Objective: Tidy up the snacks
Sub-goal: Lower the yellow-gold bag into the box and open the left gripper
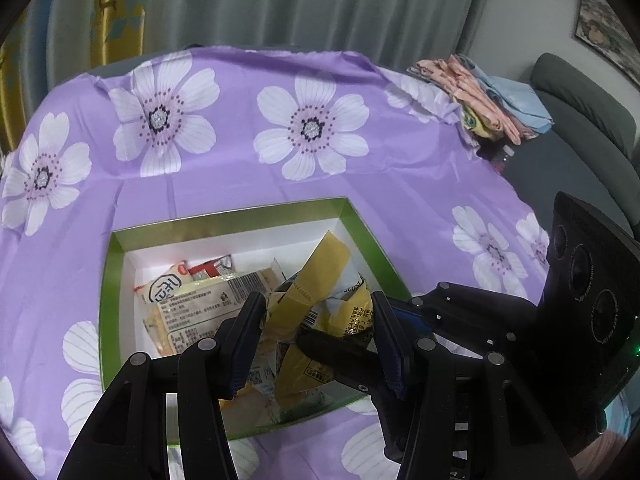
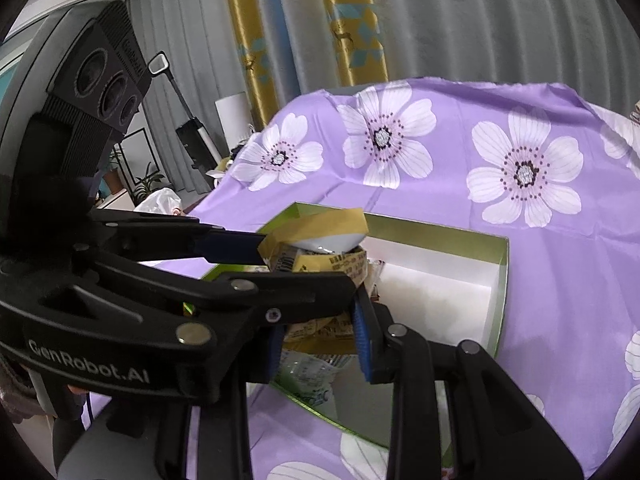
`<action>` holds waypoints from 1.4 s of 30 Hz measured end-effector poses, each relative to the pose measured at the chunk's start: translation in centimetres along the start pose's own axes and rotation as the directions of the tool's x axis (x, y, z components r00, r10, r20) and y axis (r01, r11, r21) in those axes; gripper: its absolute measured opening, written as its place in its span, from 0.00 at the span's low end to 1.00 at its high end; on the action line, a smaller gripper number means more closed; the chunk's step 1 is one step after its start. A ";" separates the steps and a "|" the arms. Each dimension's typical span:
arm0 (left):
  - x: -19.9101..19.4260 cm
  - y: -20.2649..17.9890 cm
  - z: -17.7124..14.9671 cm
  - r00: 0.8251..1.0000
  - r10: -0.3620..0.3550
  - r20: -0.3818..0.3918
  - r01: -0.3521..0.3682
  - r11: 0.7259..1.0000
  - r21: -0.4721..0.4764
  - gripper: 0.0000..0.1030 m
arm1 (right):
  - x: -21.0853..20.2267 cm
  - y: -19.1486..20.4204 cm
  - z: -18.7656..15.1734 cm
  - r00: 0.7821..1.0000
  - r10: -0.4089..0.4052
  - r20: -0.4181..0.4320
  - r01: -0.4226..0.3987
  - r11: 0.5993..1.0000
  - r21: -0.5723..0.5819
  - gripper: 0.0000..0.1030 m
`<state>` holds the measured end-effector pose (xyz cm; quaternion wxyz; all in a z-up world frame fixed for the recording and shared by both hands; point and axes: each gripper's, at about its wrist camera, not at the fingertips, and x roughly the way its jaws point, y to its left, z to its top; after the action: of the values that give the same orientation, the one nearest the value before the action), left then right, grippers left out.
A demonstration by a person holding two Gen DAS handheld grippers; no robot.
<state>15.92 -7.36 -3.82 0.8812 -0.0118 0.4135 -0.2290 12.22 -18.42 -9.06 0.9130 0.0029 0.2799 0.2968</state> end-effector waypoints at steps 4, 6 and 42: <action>0.8 0.3 0.3 1.000 -0.003 -0.010 0.003 1.000 -0.002 0.51 | 0.5 -0.5 0.1 1.000 -0.008 -0.010 0.009 1.000 0.010 0.30; 1.2 0.4 0.4 1.000 -0.003 -0.016 0.003 1.000 0.001 0.51 | 0.8 -0.7 0.2 1.000 -0.014 -0.018 0.014 1.000 0.011 0.30; 4.7 2.5 0.6 0.995 -0.005 -0.101 0.000 0.999 -0.049 0.52 | 4.6 -1.9 0.3 0.984 -0.052 -0.171 0.062 0.997 0.054 0.32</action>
<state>19.96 -7.13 -7.36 0.8583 -0.0223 0.4630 -0.2199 16.45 -17.48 -11.49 0.8937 -0.0033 0.3649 0.2611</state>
